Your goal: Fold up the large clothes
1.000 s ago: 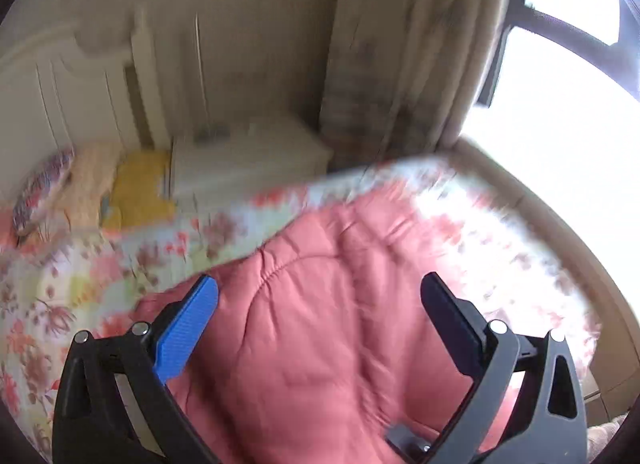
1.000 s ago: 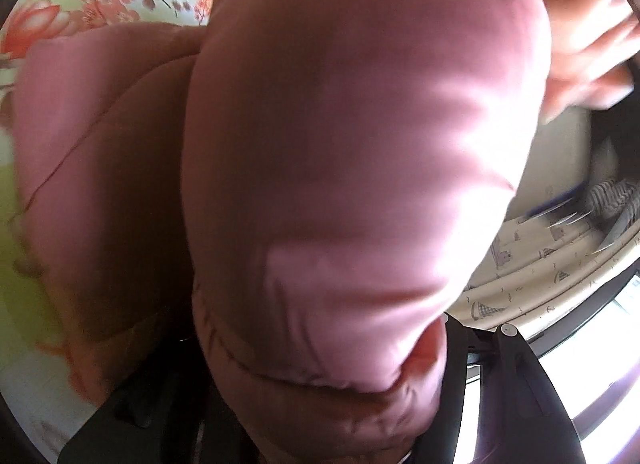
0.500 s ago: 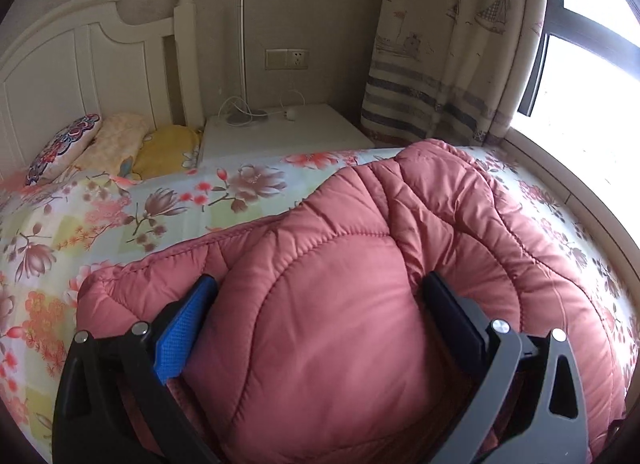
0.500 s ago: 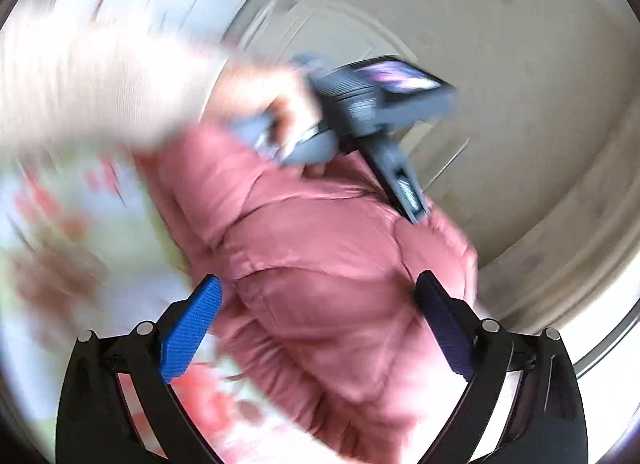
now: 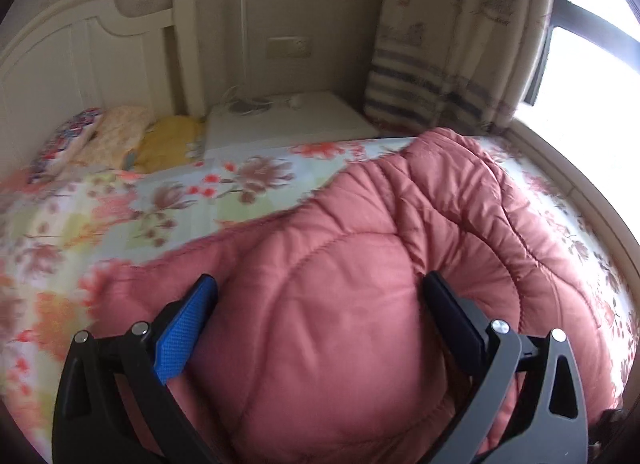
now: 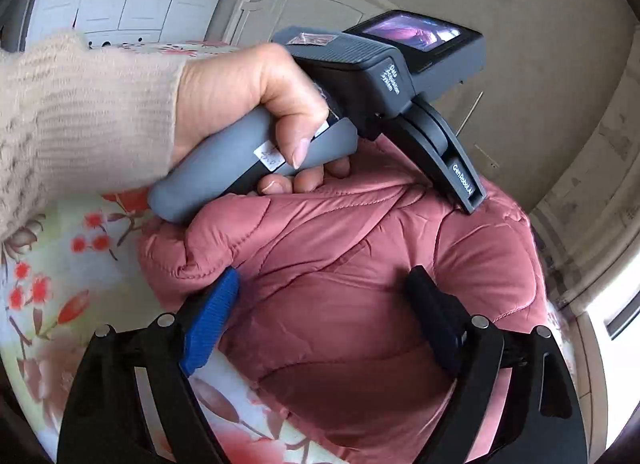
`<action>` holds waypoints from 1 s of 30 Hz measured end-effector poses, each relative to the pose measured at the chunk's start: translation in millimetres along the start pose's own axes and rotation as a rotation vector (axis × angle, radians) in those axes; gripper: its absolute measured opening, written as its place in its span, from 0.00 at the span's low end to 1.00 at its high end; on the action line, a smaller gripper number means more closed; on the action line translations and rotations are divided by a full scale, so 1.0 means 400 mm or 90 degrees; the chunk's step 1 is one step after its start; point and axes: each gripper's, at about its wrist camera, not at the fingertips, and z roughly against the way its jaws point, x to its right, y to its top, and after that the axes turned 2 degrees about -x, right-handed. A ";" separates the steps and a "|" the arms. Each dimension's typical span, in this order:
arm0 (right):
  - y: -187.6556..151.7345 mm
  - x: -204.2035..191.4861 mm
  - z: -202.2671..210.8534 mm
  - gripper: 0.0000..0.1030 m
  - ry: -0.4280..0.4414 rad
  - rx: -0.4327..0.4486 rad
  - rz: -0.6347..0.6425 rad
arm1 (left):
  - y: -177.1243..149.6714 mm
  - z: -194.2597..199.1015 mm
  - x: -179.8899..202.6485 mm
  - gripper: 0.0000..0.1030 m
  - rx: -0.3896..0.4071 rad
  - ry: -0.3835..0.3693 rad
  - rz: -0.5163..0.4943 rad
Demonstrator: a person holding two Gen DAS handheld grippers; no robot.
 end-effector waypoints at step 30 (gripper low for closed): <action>-0.100 0.273 0.040 0.60 0.061 0.032 -0.150 | -0.020 -0.069 -0.023 0.98 -0.009 -0.066 0.116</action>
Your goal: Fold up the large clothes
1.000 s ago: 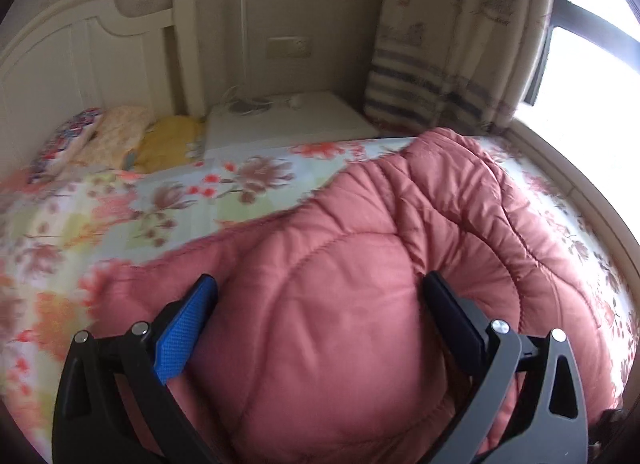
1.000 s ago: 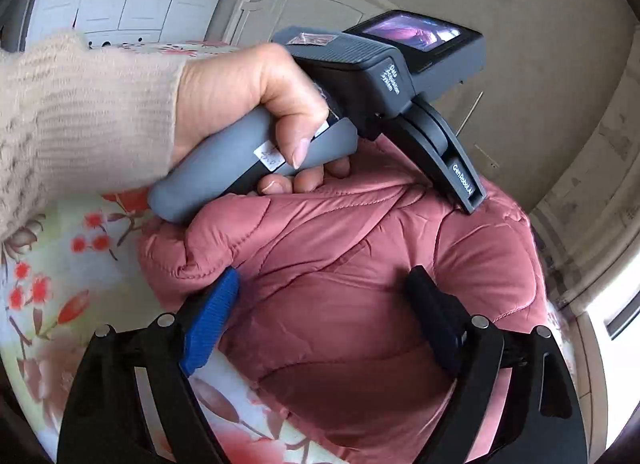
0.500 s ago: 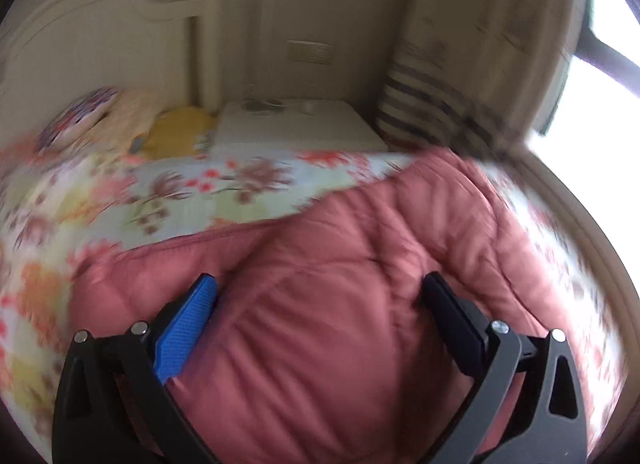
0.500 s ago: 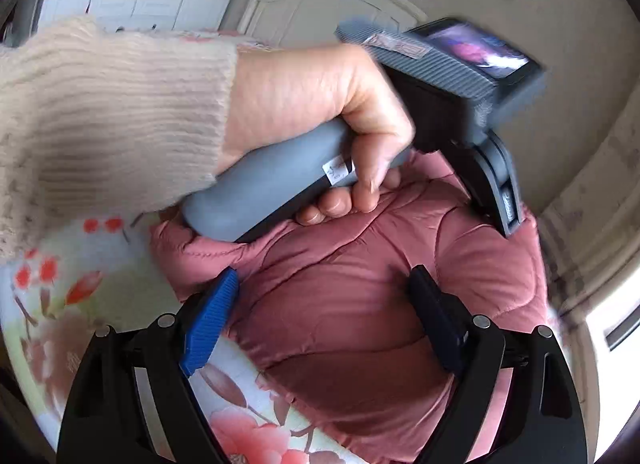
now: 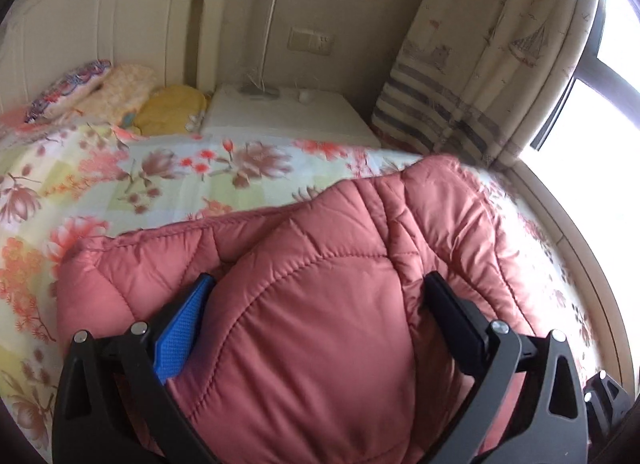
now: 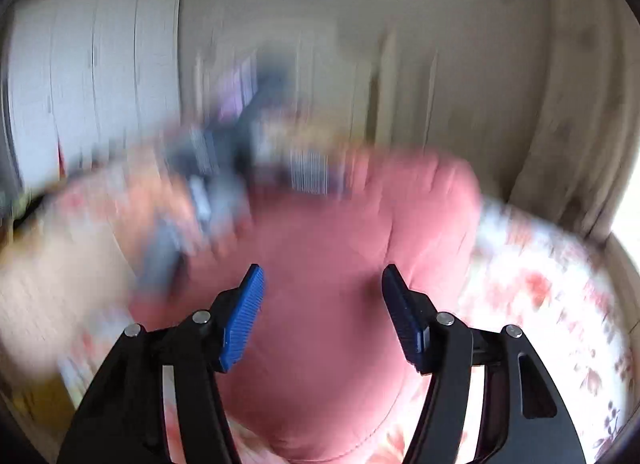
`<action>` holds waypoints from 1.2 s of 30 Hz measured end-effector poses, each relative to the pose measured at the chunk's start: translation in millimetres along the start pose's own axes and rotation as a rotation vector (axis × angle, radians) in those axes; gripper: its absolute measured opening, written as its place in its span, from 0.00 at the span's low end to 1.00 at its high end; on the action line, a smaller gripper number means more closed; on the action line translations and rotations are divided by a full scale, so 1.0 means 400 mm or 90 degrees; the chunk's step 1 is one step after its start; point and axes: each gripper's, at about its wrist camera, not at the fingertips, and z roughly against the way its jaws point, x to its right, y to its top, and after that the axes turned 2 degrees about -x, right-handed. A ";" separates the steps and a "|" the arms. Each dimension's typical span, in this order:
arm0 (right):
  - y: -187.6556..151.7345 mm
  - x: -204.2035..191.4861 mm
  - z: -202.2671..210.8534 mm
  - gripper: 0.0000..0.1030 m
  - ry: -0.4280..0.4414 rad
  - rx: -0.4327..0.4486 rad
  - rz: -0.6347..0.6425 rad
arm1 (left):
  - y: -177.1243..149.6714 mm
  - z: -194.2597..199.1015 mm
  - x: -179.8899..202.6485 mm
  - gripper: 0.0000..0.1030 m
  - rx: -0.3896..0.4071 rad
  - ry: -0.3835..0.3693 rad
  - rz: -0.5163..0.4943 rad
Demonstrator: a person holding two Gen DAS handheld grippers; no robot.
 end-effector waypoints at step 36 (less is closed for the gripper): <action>0.275 0.369 -0.192 0.60 -0.018 -0.055 -0.148 | -0.019 0.025 -0.023 0.98 0.029 0.013 0.048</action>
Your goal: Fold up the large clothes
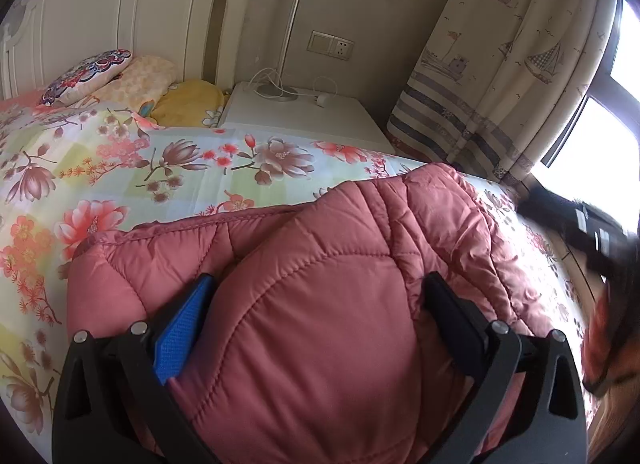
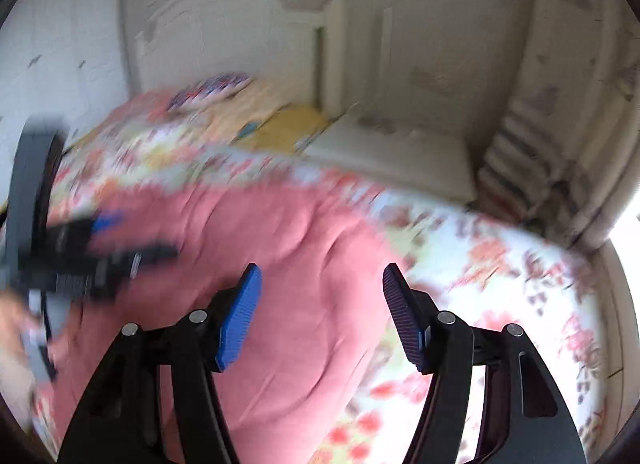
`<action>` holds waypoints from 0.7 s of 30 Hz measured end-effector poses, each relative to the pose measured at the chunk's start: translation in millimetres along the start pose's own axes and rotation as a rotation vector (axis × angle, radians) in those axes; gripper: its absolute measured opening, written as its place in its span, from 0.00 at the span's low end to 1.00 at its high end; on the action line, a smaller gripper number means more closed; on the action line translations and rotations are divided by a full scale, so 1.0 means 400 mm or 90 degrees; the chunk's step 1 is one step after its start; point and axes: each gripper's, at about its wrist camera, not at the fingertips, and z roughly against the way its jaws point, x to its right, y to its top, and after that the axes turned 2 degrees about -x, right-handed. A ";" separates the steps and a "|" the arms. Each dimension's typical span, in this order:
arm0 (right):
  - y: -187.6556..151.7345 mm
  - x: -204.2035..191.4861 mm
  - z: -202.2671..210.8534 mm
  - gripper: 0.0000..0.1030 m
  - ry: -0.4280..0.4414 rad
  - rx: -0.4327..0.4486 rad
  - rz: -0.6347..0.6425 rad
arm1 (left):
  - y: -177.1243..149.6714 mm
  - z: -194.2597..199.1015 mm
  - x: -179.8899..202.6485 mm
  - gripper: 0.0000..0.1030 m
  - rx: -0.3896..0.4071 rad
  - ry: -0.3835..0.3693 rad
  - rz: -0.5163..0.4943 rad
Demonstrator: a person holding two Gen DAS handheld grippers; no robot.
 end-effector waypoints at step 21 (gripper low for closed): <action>-0.057 -0.082 0.035 0.61 -0.034 0.001 0.026 | 0.000 0.001 -0.002 0.98 0.005 0.003 0.000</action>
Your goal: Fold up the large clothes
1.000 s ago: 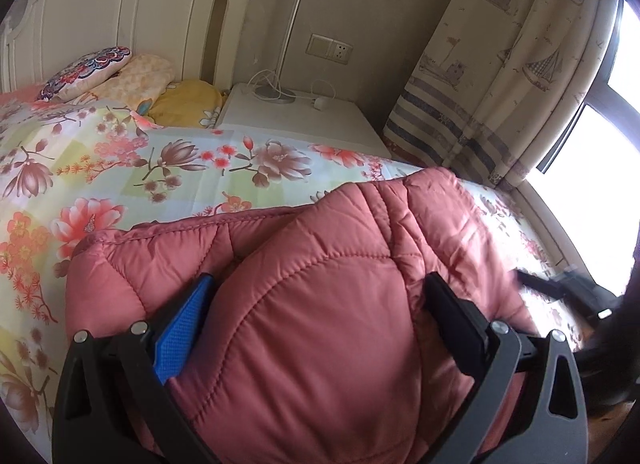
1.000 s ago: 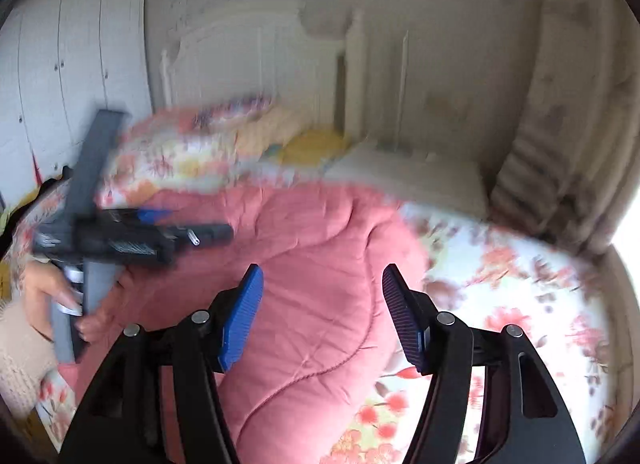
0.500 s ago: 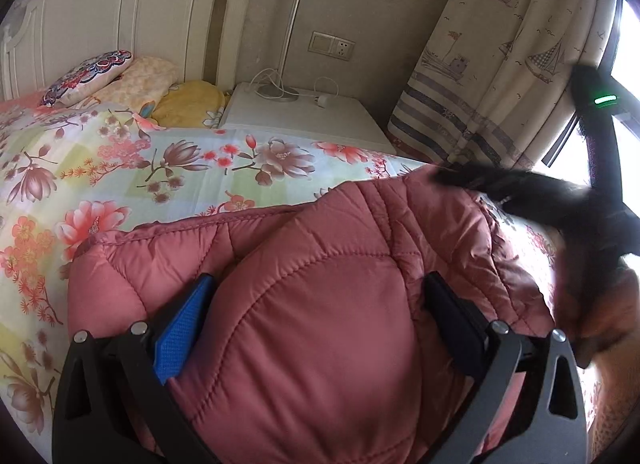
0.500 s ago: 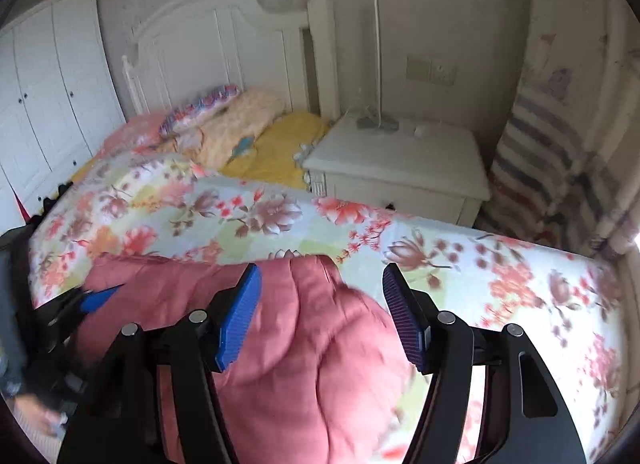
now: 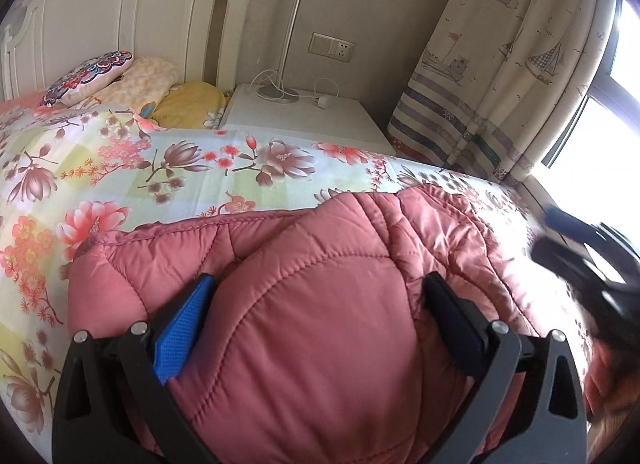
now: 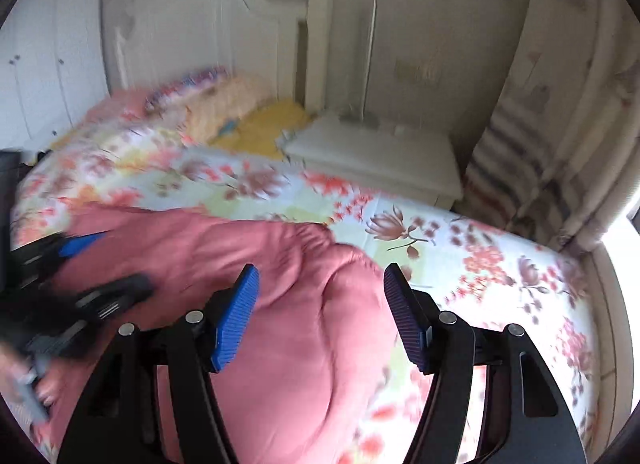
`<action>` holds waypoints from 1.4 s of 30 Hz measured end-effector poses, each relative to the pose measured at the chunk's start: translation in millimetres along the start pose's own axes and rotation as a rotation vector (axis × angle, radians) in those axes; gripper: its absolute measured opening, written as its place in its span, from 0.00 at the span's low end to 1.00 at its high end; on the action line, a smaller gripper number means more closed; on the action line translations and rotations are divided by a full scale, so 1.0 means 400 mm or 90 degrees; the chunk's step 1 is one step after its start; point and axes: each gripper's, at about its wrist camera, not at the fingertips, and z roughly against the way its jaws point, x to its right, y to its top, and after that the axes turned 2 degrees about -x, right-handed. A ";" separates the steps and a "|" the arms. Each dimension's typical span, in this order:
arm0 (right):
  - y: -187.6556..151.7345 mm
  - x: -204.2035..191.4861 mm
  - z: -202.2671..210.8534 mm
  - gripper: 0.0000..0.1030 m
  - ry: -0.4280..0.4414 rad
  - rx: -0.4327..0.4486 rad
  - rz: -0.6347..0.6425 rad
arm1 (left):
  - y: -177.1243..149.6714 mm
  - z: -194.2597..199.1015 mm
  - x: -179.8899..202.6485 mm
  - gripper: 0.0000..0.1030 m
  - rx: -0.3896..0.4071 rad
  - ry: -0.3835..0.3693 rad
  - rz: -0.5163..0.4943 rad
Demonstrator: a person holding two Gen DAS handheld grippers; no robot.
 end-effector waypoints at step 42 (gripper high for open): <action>-0.256 0.037 0.194 0.94 0.193 0.022 -0.167 | -0.167 0.204 -0.158 0.98 -0.047 -0.033 0.131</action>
